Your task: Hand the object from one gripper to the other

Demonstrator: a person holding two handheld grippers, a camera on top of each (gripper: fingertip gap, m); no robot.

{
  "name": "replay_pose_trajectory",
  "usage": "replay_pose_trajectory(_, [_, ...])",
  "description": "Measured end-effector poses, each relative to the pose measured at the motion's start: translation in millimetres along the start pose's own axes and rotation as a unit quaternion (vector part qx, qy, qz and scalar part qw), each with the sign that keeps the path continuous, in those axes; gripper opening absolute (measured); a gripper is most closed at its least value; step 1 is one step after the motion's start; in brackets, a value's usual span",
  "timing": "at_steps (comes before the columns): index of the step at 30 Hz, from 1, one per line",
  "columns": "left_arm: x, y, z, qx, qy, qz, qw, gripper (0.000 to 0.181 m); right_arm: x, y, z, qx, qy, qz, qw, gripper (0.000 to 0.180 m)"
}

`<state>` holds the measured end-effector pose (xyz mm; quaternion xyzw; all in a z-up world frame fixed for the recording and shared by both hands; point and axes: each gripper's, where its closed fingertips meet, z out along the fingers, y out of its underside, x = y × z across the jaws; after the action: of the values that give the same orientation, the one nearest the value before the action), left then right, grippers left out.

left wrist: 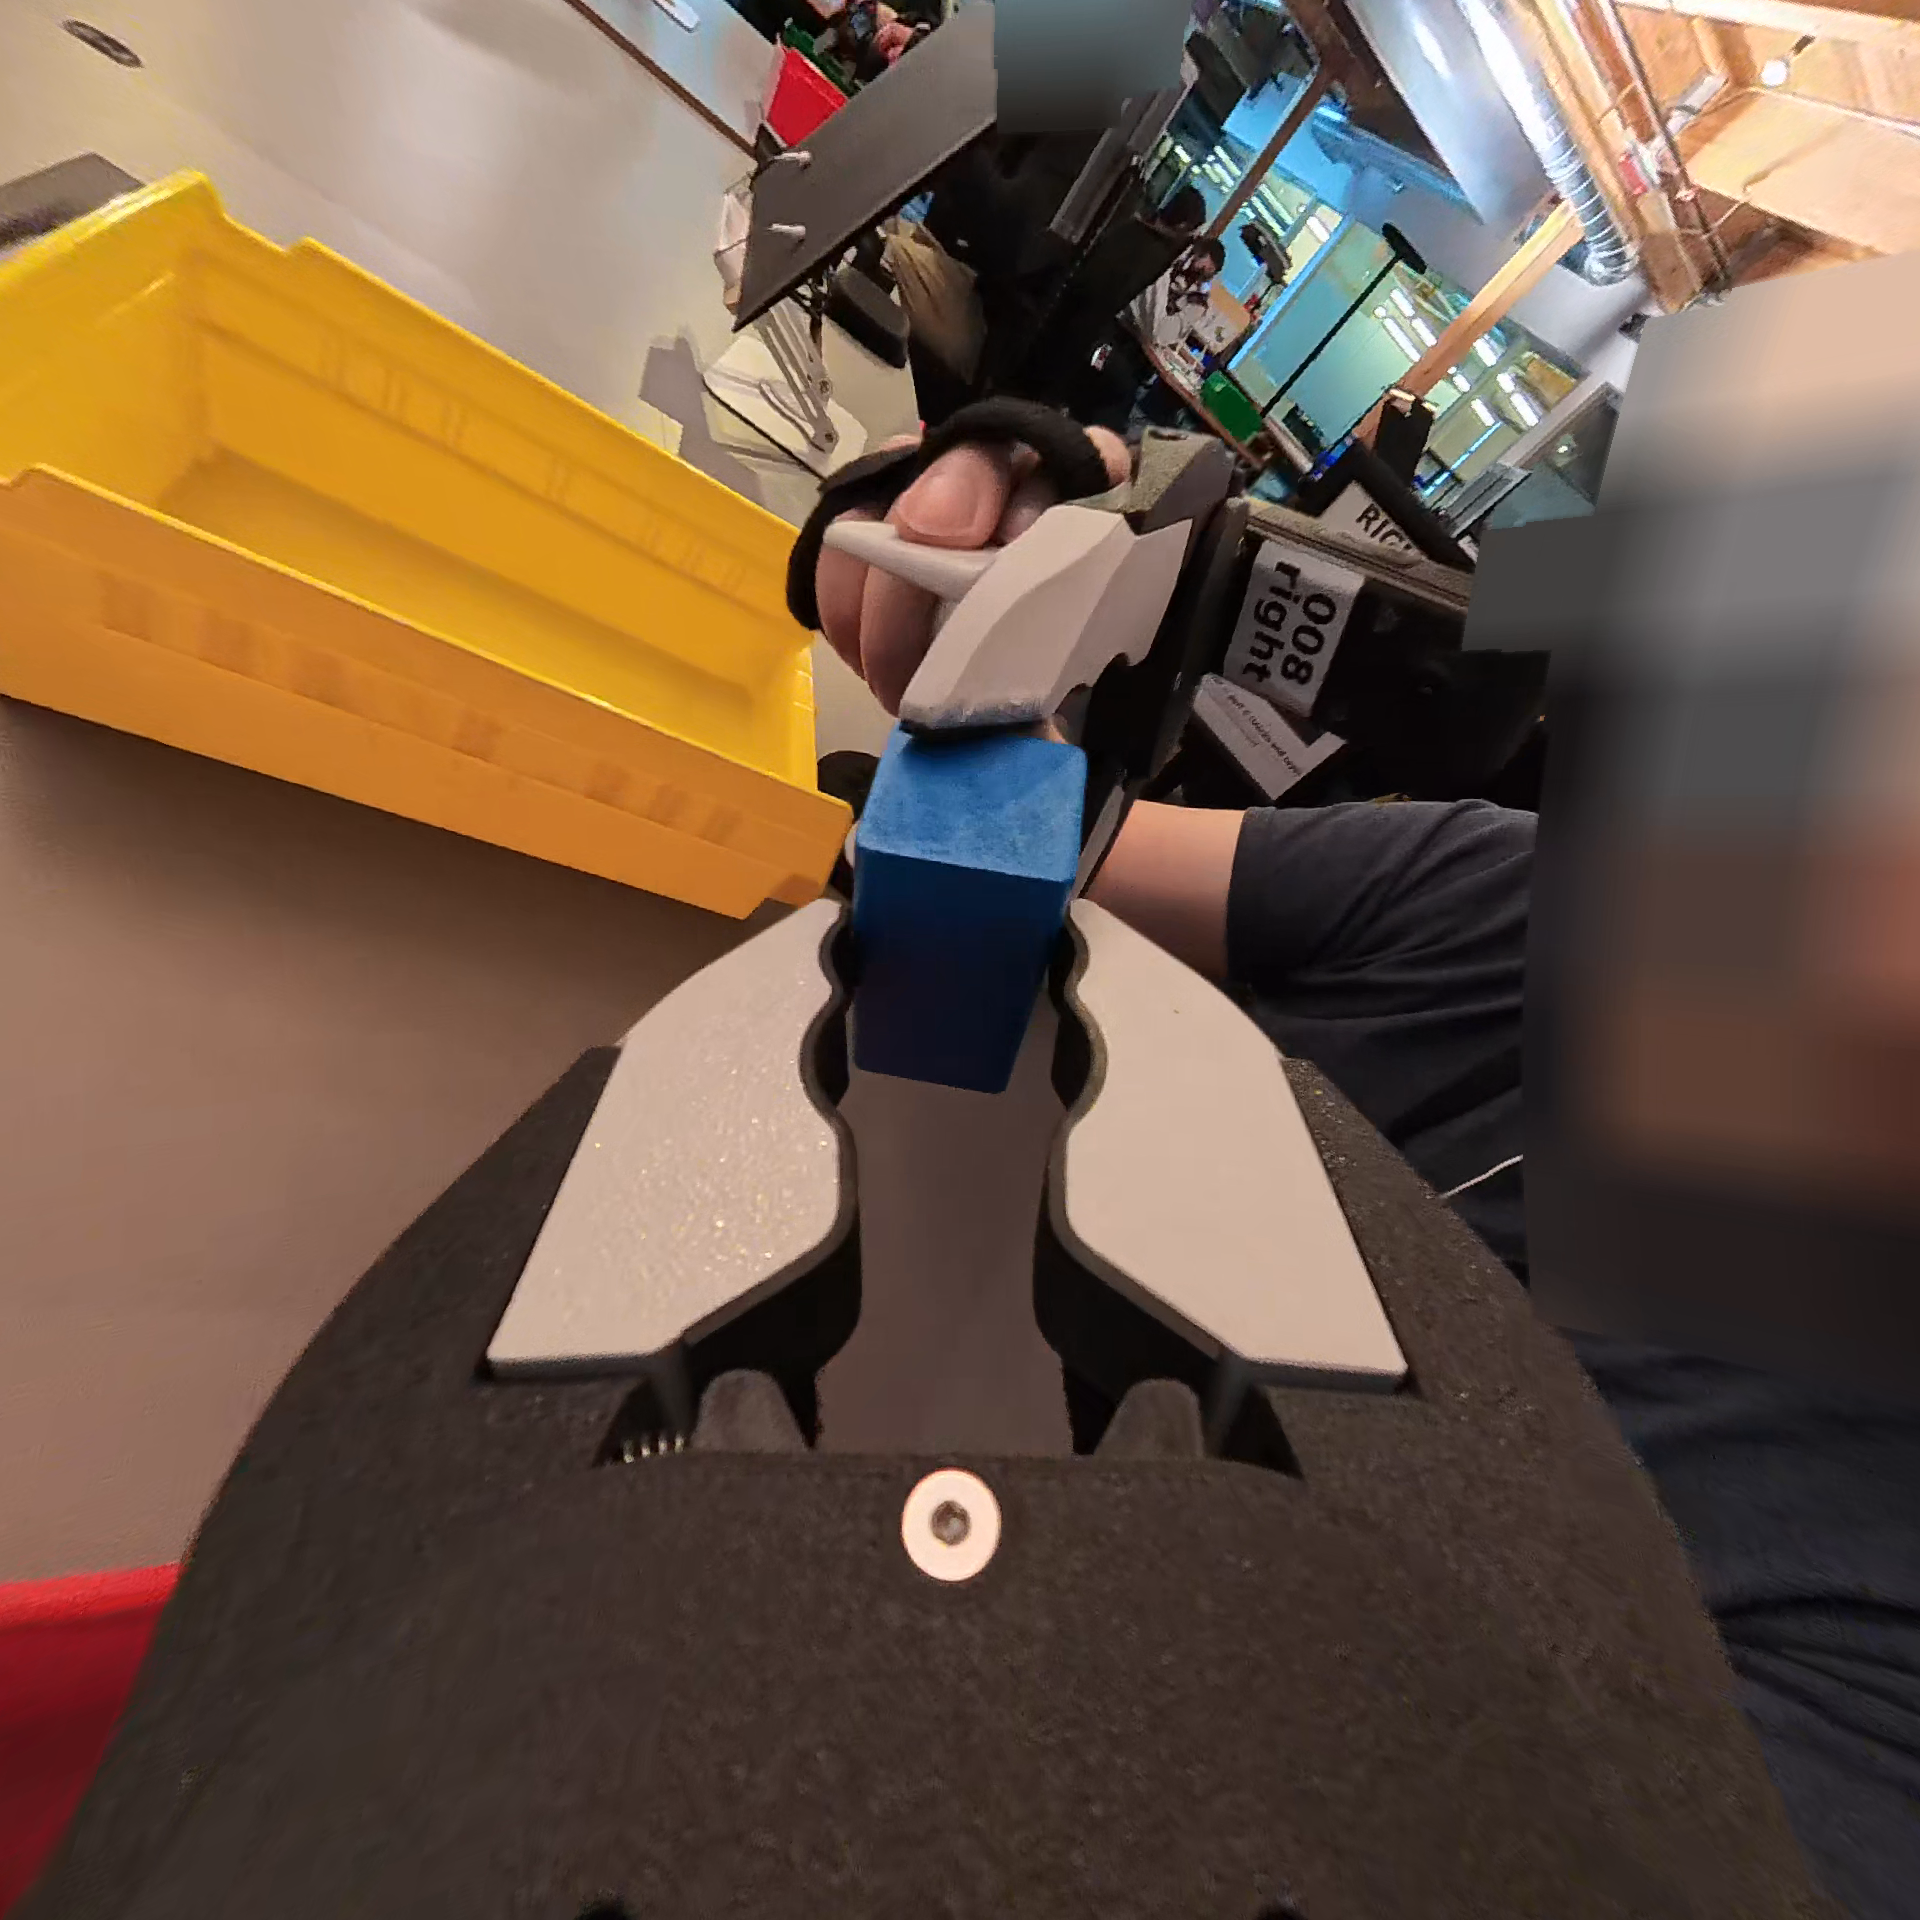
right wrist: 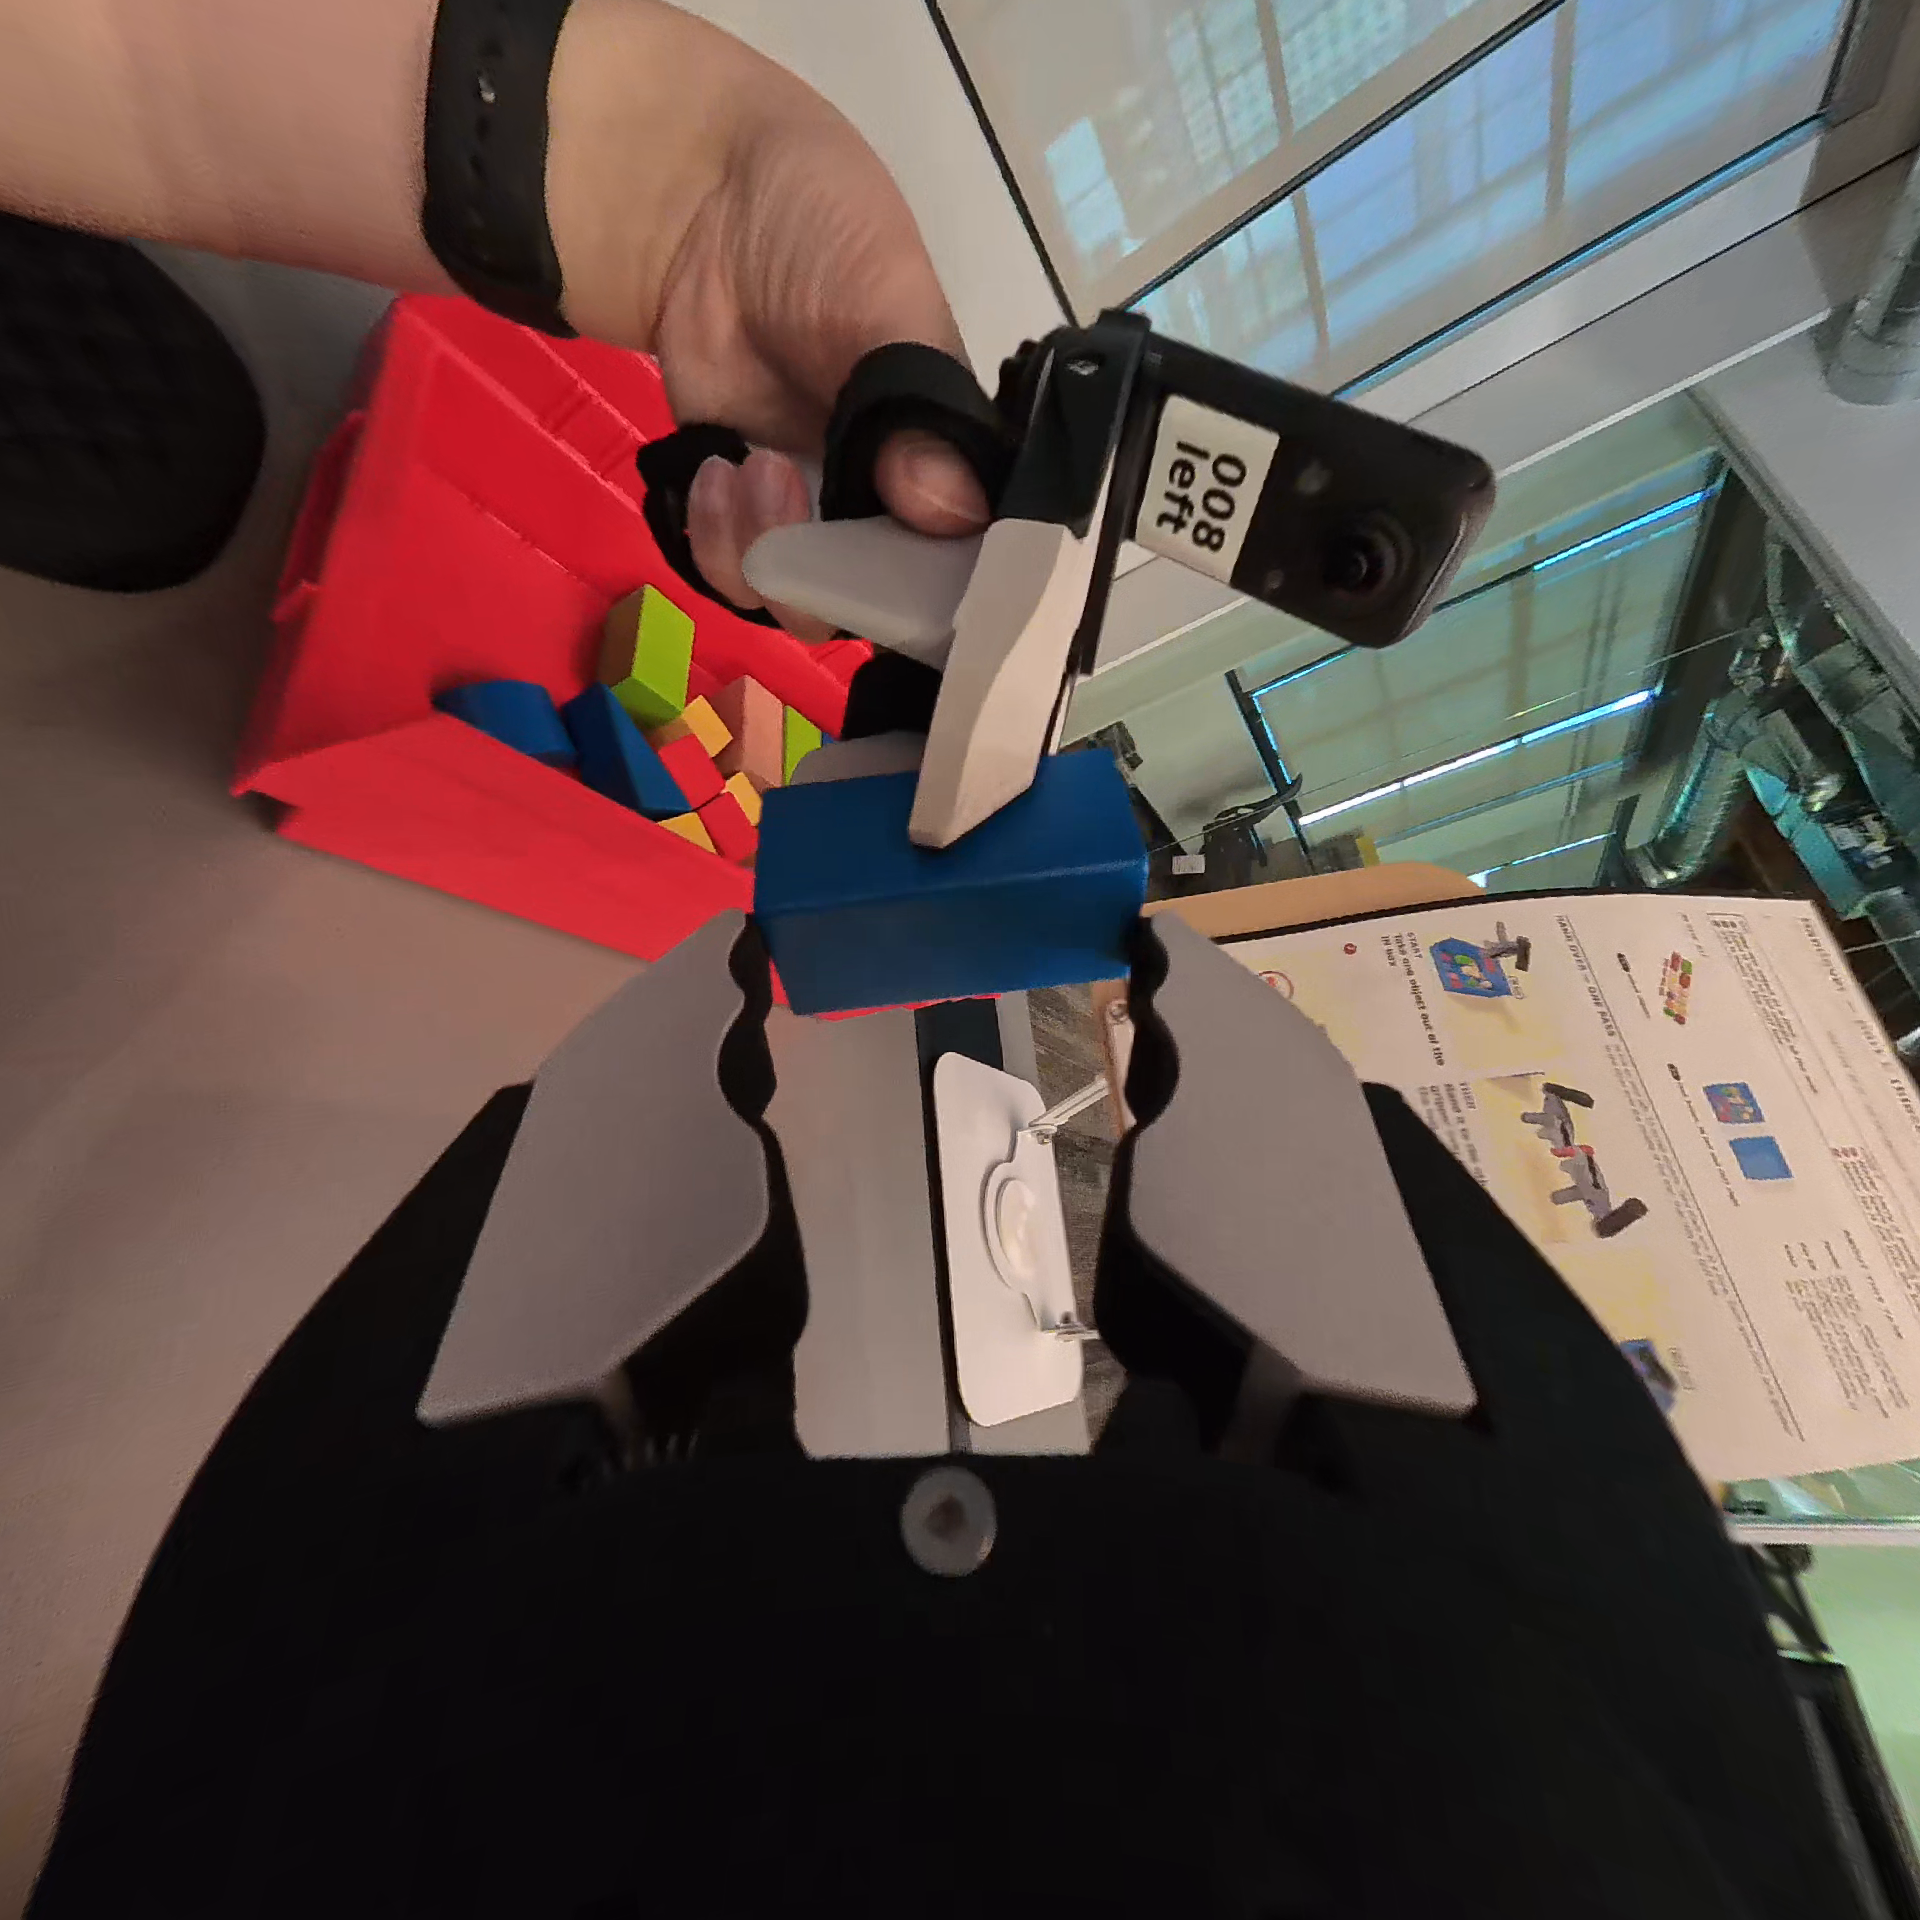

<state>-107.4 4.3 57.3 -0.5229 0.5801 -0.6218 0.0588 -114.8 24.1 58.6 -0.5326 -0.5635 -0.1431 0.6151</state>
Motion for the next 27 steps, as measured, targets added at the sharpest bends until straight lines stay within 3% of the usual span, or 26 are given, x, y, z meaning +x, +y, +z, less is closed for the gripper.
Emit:
replay_pose_trajectory(4, [8, -18, -13, 0.057, 0.021, 0.009, 0.998, 0.043, 8, 2, -10, -0.012, -0.007, 0.036, 0.999, 0.067])
replay_pose_trajectory(6, [4, -26, -29, 0.086, -0.017, 0.022, 0.996, 0.043, 33, 25, -26, -0.053, 0.031, 0.065, 0.996, 0.067])
replay_pose_trajectory(8, [-7, -33, -48, 0.112, -0.094, 0.044, 0.988, 0.044, 70, 64, -51, -0.082, 0.098, 0.156, 0.979, 0.067])
replay_pose_trajectory(10, [-19, -42, -66, 0.142, -0.181, 0.075, 0.970, 0.044, 104, 128, -82, -0.137, 0.190, 0.285, 0.930, 0.067])
replay_pose_trajectory(13, [-29, -59, -88, 0.186, -0.293, 0.117, 0.931, 0.044, 104, 232, -123, -0.252, 0.286, 0.424, 0.821, 0.067])
replay_pose_trajectory(17, [-48, -73, -115, 0.233, -0.456, 0.149, 0.846, 0.038, 57, 312, -129, -0.349, 0.284, 0.511, 0.733, 0.066])
replay_pose_trajectory(20, [-63, -73, -134, 0.237, -0.566, 0.164, 0.772, 0.035, 26, 336, -112, -0.377, 0.246, 0.540, 0.712, 0.066])
replay_pose_trajectory(22, [-71, -69, -137, 0.218, -0.602, 0.166, 0.750, 0.034, 10, 345, -104, -0.400, 0.223, 0.540, 0.706, 0.066])
replay_pose_trajectory(27, [-82, -63, -136, 0.178, -0.638, 0.169, 0.730, 0.033, -19, 358, -103, -0.444, 0.179, 0.552, 0.683, 0.066])
